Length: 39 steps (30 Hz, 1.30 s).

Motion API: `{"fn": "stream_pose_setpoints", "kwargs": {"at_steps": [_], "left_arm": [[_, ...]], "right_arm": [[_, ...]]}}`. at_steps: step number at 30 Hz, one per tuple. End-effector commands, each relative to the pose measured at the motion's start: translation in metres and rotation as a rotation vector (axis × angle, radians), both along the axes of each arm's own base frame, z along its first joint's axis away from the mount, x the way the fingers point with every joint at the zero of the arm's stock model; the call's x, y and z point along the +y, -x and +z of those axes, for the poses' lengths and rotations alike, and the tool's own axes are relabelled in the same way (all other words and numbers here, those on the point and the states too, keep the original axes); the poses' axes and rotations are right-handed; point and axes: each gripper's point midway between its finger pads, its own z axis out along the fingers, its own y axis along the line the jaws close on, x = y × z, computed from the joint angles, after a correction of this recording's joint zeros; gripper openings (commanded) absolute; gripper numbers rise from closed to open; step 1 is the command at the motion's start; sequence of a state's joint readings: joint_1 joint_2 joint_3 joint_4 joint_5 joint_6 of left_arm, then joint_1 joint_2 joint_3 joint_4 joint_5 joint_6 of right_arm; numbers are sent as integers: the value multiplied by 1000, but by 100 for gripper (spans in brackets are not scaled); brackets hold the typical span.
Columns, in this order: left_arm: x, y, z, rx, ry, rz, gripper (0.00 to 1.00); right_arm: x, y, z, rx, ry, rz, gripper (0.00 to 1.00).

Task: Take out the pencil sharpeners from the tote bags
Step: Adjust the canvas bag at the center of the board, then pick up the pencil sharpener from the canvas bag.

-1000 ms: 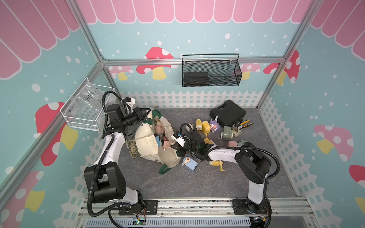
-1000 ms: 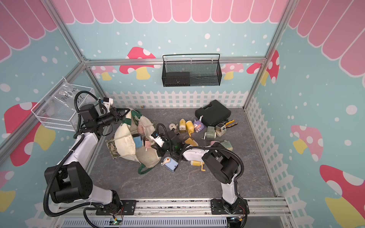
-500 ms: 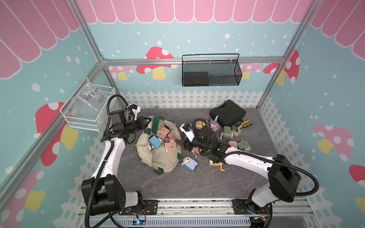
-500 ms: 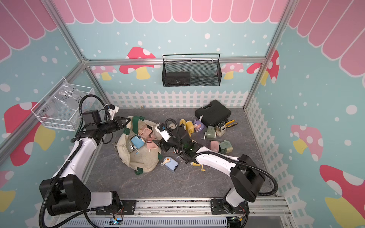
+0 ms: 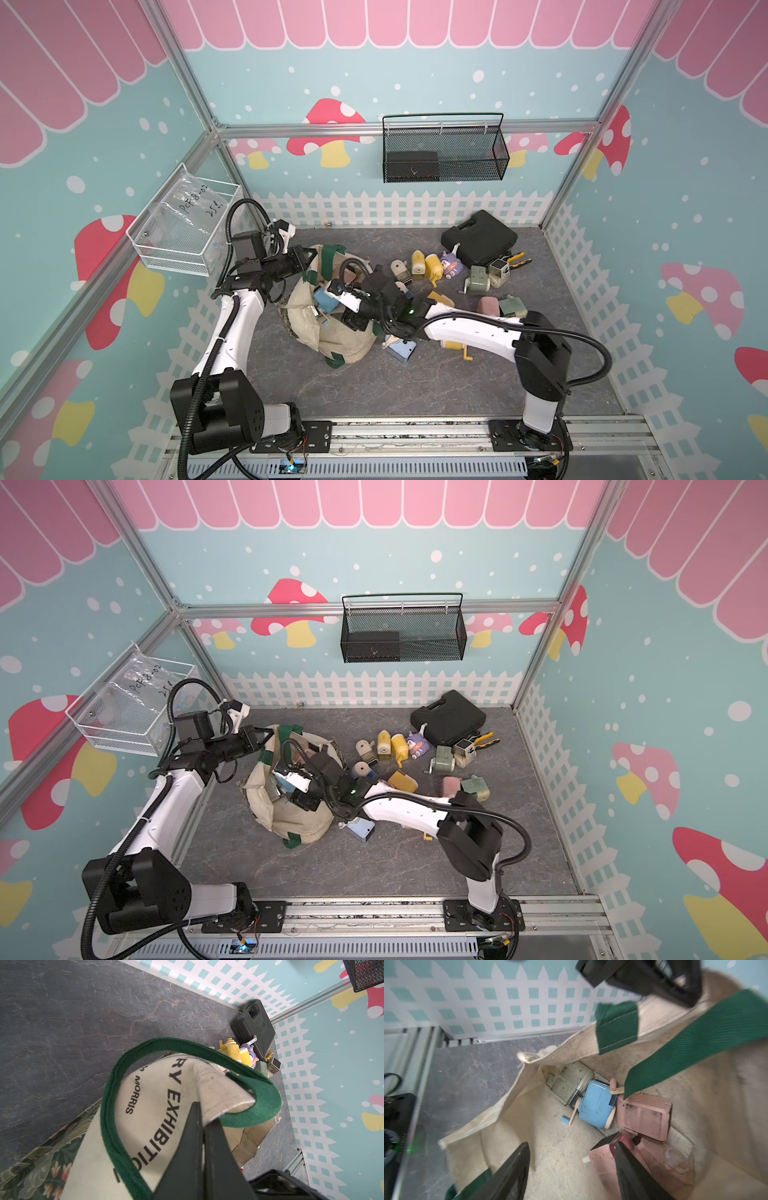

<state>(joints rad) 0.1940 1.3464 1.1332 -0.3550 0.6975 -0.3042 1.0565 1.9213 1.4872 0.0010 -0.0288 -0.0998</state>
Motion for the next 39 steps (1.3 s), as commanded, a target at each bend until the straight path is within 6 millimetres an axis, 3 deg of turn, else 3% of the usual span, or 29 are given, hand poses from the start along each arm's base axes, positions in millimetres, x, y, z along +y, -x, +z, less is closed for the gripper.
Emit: {"fn": "stream_pose_setpoints", "kwargs": {"at_steps": [1, 12, 27, 32, 39], "left_arm": [[3, -2, 6, -1, -10, 17, 0], [-1, -2, 9, 4, 22, 3, 0], [-2, -3, 8, 11, 33, 0, 0], [-1, -3, 8, 11, 31, 1, 0], [-1, -3, 8, 12, 31, 3, 0]], "right_arm": [[-15, -20, -46, -66, 230, -85, 68], [-17, -63, -85, -219, 435, -165, 76], [-16, -81, -123, -264, 583, -157, 88], [-20, -91, -136, -238, 608, -197, 87], [-25, -95, -151, -188, 621, -231, 69]]}}
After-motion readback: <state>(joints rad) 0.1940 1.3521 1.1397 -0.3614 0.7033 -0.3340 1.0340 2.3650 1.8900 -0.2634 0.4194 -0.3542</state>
